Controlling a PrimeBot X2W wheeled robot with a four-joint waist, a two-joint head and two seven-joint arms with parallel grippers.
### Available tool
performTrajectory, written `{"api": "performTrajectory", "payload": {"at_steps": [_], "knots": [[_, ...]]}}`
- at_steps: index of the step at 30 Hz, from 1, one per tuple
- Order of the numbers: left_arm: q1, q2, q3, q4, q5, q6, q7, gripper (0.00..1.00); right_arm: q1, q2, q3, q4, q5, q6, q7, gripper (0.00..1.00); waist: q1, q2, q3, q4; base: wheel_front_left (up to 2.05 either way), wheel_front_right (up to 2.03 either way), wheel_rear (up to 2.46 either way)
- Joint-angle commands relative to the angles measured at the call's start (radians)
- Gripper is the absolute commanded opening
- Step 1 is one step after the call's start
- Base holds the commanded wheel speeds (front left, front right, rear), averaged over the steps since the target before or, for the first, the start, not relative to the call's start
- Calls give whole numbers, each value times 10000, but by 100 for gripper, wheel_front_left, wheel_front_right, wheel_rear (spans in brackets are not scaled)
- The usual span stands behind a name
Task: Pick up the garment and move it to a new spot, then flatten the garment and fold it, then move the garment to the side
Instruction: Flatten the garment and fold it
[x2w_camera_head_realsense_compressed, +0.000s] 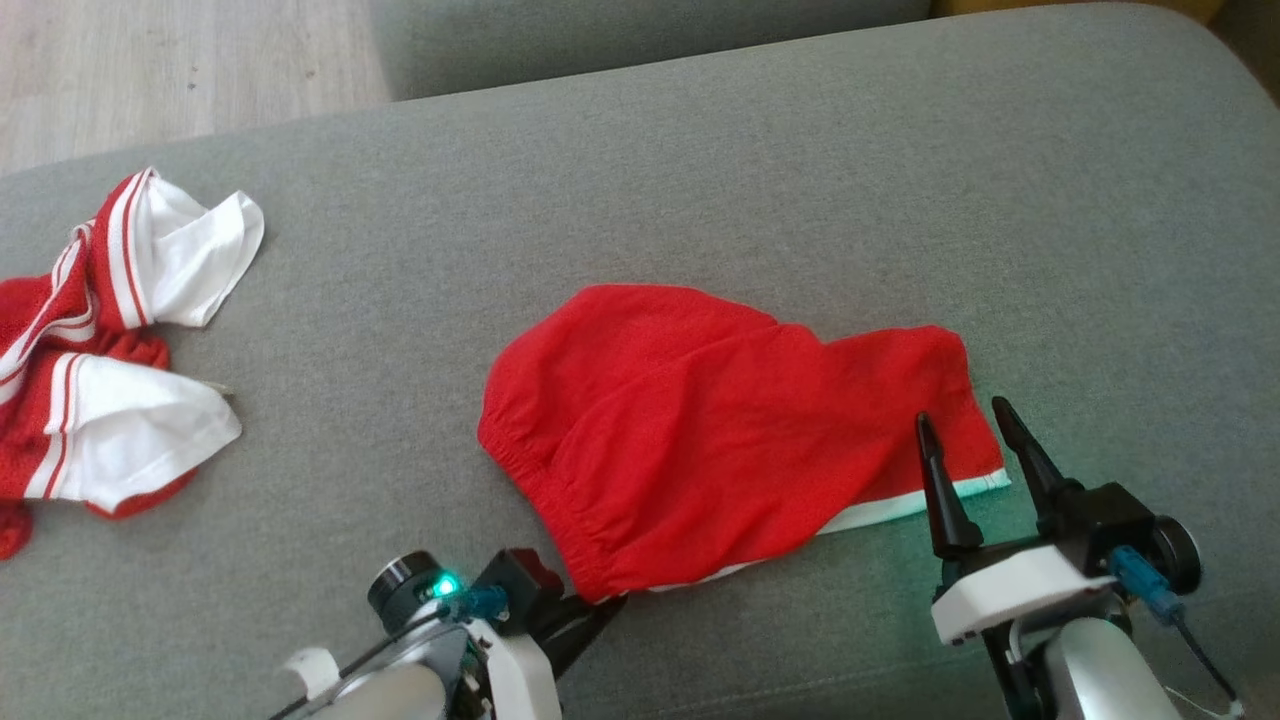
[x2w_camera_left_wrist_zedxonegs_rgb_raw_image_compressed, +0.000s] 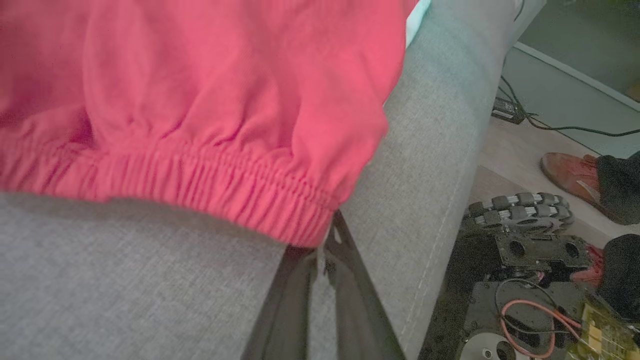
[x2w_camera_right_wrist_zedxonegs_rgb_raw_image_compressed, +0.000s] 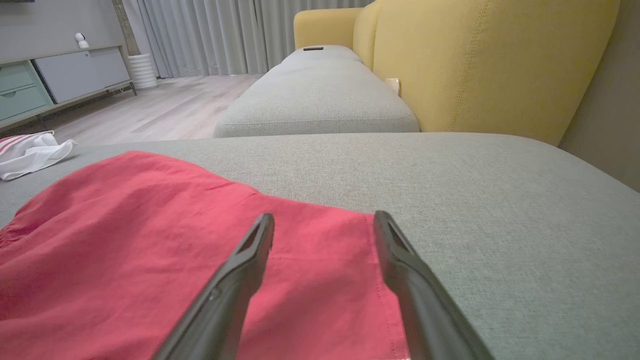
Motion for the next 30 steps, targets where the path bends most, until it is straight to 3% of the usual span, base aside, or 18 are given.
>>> {"api": "performTrajectory", "payload": {"at_steps": [1, 9, 15, 21, 30], "knots": [[-609, 264, 258, -158, 102, 3, -217, 0, -56, -30, 157, -370, -88, 67, -63, 100, 0, 0, -21, 10, 0, 0, 0], [-721, 584, -358, -928, -302, 3, -370, 0, 233, -30, 75, -226, -248, 67, -63, 100, 0, 0, -286, 64, 0, 0, 0], [-875, 1634, -432, -2545, -784, 49, 235, 0, 338, -30, -590, 688, -290, 67, -59, 100, 0, 0, -330, 180, 0, 0, 0], [-977, 2430, -103, -3511, -926, 399, 581, 0, -116, -30, -1184, 1703, -277, 67, 180, 100, 0, 0, -96, 375, 0, 0, 0], [-1237, 2975, 171, -3939, -845, 712, 721, 0, -711, -30, -1537, 2901, -415, 67, 531, 100, 0, 0, 230, 684, 0, 0, 0]]}}
